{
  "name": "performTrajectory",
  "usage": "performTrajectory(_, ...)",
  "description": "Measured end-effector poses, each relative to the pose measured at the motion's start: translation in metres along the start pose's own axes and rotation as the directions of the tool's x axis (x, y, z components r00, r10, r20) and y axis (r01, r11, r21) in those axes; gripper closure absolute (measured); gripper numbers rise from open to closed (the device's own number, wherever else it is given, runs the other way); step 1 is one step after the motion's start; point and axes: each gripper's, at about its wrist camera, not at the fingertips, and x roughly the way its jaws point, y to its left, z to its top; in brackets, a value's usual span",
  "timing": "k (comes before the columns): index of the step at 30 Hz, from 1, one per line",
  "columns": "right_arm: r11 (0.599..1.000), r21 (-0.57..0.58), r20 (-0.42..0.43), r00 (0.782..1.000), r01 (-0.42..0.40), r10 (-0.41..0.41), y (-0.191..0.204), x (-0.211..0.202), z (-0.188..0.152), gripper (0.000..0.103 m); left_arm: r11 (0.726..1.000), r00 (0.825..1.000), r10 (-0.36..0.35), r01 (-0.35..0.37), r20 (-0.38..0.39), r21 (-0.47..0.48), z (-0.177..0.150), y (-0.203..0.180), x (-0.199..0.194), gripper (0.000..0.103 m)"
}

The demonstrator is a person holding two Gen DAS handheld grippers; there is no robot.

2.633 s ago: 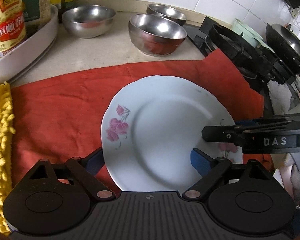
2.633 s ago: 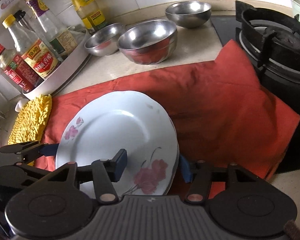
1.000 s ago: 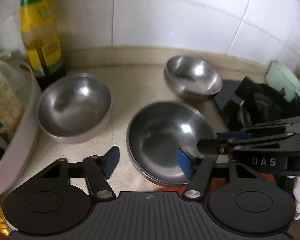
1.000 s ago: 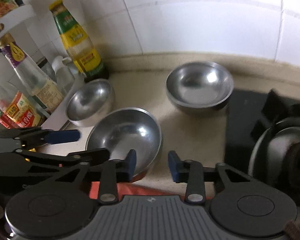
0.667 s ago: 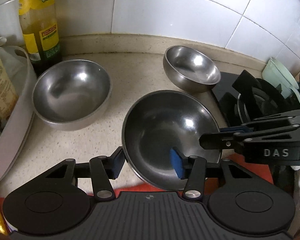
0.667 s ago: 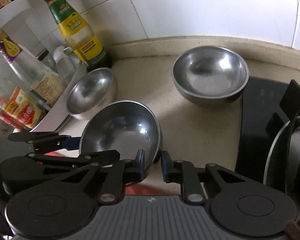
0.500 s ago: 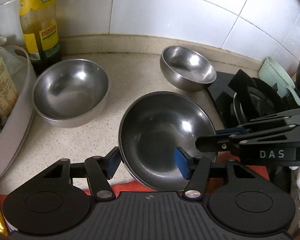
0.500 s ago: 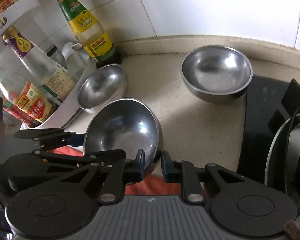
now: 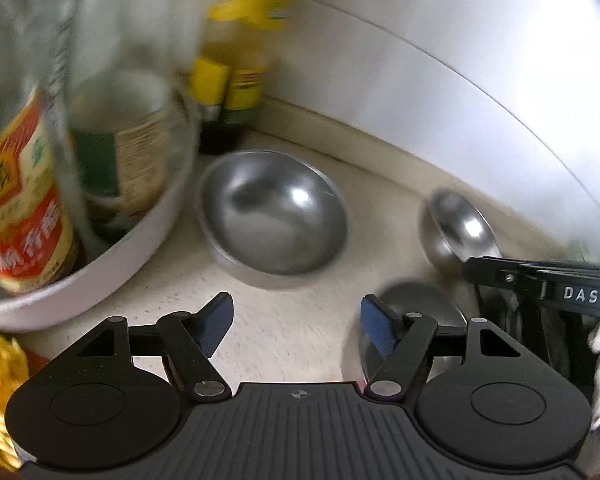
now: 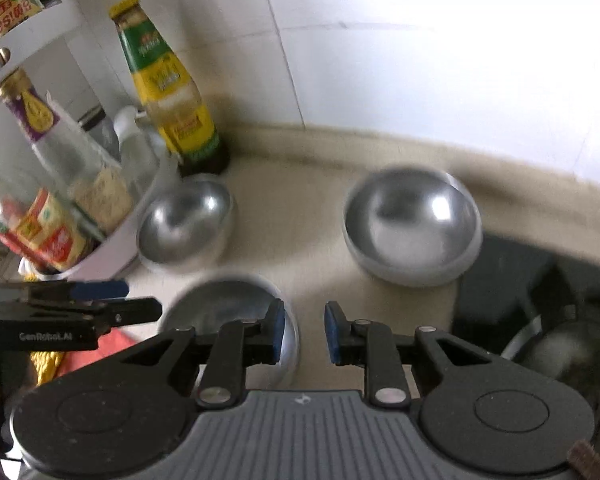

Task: Organize plates and bowls
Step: 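Grasp a steel bowl rim with the right gripper and lift it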

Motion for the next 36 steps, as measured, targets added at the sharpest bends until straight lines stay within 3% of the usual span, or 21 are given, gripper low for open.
performTrajectory(4,0.996,-0.056,-0.010,0.998,-0.065,0.065,0.015,0.040,0.030,0.082,0.982,0.999,0.023,-0.015,0.038,-0.189,0.001,0.014,0.012,0.029)
performTrajectory(7,0.990,-0.122,-0.018,0.997,-0.075,0.074,0.027,0.067,0.044,0.081,0.958,0.996,0.064,-0.043,0.065,-0.283,0.002,0.020,0.023,0.027)
performTrajectory(11,0.984,-0.117,-0.054,0.990,-0.134,0.128,0.029,0.101,0.058,0.080,0.922,0.994,0.096,-0.069,0.051,-0.380,0.006,0.030,0.037,0.033)
performTrajectory(13,0.982,-0.107,-0.072,0.986,-0.154,0.147,0.028,0.115,0.063,0.080,0.925,0.990,0.126,-0.092,0.069,-0.370,0.008,0.028,0.039,0.033)
performTrajectory(16,0.978,-0.108,-0.102,0.981,-0.177,0.166,0.029,0.133,0.064,0.080,0.932,0.989,0.132,-0.100,0.068,-0.349,0.011,0.027,0.047,0.049)
performTrajectory(18,0.974,-0.104,-0.119,0.975,-0.202,0.190,0.030,0.139,0.063,0.084,0.935,0.989,0.135,-0.104,0.068,-0.340,0.013,0.028,0.048,0.058)
performTrajectory(20,0.968,-0.094,-0.132,0.967,-0.233,0.219,0.030,0.140,0.061,0.091,0.941,0.987,0.141,-0.111,0.073,-0.319,0.013,0.028,0.046,0.062)
performTrajectory(28,0.974,-0.061,-0.133,0.969,-0.219,0.210,0.025,0.127,0.059,0.092,0.968,0.987,0.118,-0.091,0.106,-0.235,0.018,0.010,0.034,0.060)
performTrajectory(36,0.978,-0.069,-0.039,0.981,-0.195,0.192,0.029,0.064,0.062,0.091,0.990,0.982,0.053,-0.028,0.183,-0.137,0.018,-0.022,-0.010,0.055)
